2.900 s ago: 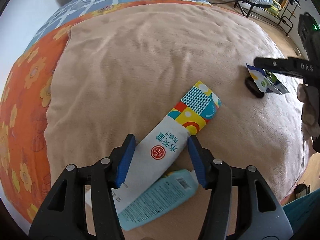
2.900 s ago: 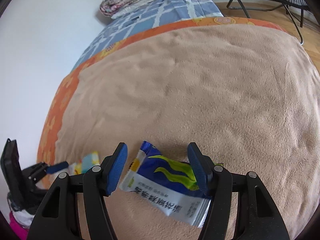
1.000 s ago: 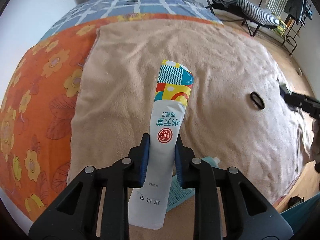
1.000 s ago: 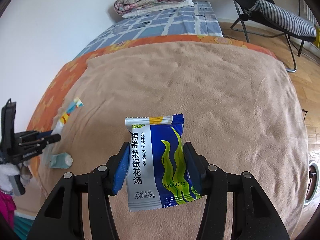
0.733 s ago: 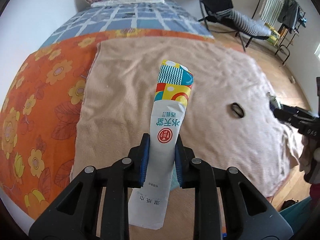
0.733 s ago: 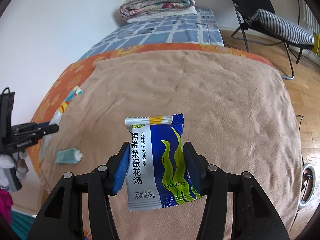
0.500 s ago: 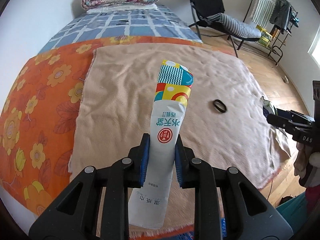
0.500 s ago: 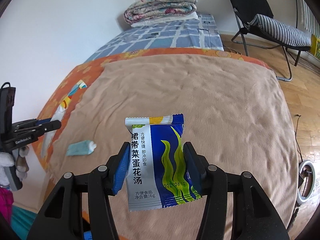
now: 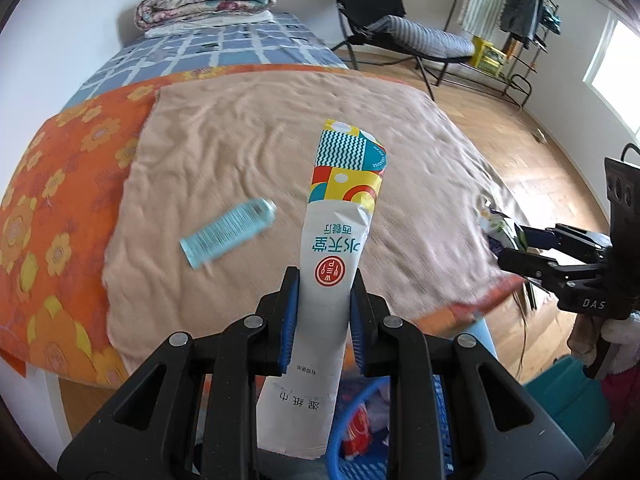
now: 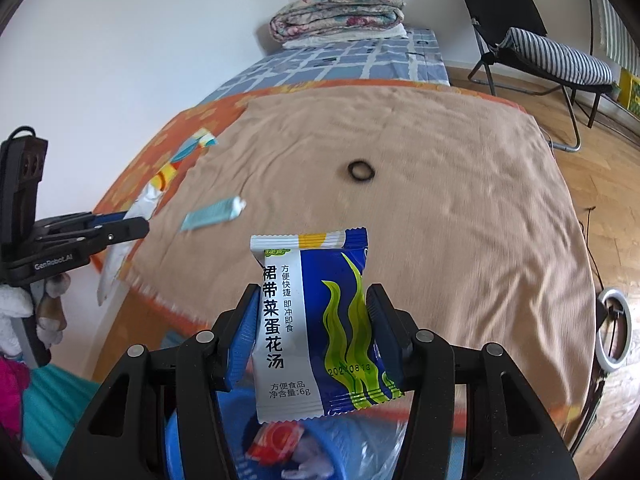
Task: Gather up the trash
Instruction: 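Carry the tube packaging and soup sachet over the blue basket with both grippers, then open both grippers to drop the packaging and sachet into the basket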
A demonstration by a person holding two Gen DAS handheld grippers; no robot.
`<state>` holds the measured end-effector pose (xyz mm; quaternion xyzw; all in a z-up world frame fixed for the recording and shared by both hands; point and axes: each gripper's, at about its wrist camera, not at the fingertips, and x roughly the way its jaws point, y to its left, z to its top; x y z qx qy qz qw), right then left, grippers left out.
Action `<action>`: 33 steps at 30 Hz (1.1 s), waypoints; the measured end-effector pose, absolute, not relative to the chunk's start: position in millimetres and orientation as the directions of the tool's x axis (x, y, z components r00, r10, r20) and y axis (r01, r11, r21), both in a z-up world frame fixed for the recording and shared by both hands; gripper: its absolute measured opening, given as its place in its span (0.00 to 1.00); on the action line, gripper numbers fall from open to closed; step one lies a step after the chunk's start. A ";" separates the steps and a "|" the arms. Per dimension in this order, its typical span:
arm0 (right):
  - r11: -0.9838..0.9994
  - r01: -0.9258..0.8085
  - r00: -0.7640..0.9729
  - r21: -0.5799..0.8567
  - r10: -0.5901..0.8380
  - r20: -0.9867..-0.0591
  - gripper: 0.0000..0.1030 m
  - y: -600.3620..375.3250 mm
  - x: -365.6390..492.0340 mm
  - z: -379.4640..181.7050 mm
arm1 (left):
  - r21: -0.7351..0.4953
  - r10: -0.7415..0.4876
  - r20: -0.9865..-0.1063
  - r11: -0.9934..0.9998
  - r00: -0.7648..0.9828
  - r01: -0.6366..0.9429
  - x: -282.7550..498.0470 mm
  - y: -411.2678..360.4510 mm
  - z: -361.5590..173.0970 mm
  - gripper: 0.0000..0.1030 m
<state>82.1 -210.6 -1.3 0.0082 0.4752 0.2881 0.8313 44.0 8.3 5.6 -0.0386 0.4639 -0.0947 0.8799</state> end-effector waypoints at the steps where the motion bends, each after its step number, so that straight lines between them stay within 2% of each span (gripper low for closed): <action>1: 0.834 -0.473 0.381 0.284 0.484 -0.788 0.51 -211.9 74.2 -2.3 | -0.157 -0.205 -0.811 0.978 0.548 0.135 37.5 4.9 3.3 0.22; 15: 0.827 -0.493 0.301 0.271 0.455 -0.838 0.51 -223.9 -10.2 -35.4 | -0.167 -0.233 -0.855 0.970 0.464 0.179 -39.4 -27.1 -48.1 0.22; 33: 0.803 -0.546 0.199 0.239 0.402 -0.894 0.51 -206.1 -52.8 -73.5 | -0.139 -0.217 -0.928 0.956 0.302 0.259 -79.2 -58.6 -110.3 0.22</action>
